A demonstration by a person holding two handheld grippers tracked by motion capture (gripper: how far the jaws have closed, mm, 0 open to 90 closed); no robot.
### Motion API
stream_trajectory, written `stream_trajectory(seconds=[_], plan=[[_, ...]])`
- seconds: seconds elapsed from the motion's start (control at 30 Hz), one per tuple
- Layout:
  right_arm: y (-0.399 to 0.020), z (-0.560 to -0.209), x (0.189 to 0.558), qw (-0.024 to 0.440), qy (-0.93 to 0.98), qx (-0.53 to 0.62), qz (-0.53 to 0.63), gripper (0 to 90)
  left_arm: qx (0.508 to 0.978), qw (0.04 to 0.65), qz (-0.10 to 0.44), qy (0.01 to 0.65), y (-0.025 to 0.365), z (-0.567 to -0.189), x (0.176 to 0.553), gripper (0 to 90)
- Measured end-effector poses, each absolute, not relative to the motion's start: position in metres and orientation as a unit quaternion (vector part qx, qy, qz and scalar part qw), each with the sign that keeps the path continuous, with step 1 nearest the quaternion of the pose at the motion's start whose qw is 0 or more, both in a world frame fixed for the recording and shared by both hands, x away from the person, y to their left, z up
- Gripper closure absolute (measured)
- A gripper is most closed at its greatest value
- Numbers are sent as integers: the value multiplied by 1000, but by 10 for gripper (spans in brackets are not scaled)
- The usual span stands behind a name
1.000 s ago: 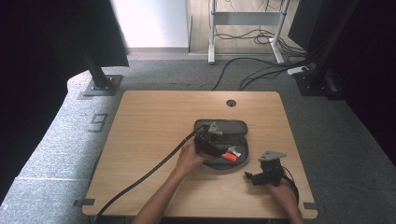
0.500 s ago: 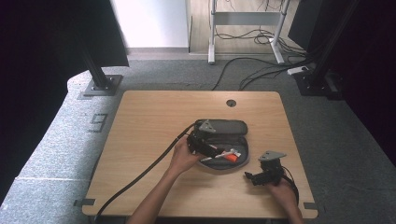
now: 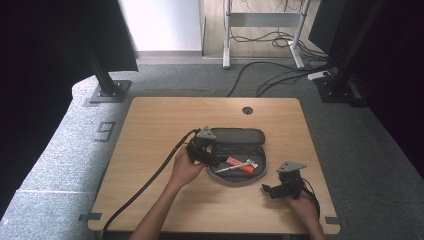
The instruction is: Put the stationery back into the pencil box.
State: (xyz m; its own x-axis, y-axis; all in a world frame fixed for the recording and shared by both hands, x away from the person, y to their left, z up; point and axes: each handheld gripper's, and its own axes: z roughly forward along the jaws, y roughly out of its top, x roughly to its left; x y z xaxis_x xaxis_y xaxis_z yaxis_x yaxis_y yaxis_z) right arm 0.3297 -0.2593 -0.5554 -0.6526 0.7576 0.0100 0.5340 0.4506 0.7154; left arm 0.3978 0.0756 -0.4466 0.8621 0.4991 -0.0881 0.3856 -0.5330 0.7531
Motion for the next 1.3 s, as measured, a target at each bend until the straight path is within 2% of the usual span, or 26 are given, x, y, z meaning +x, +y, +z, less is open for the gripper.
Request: stream_trajectory(seconds=[0.77,1.3], plan=[[-259,-555,330,158,837,386,355,0,860,417,112,273,123,-440,382,87],[-259,-555,330,157,837,386,354,0,854,417,120,286,154,-468,368,44]])
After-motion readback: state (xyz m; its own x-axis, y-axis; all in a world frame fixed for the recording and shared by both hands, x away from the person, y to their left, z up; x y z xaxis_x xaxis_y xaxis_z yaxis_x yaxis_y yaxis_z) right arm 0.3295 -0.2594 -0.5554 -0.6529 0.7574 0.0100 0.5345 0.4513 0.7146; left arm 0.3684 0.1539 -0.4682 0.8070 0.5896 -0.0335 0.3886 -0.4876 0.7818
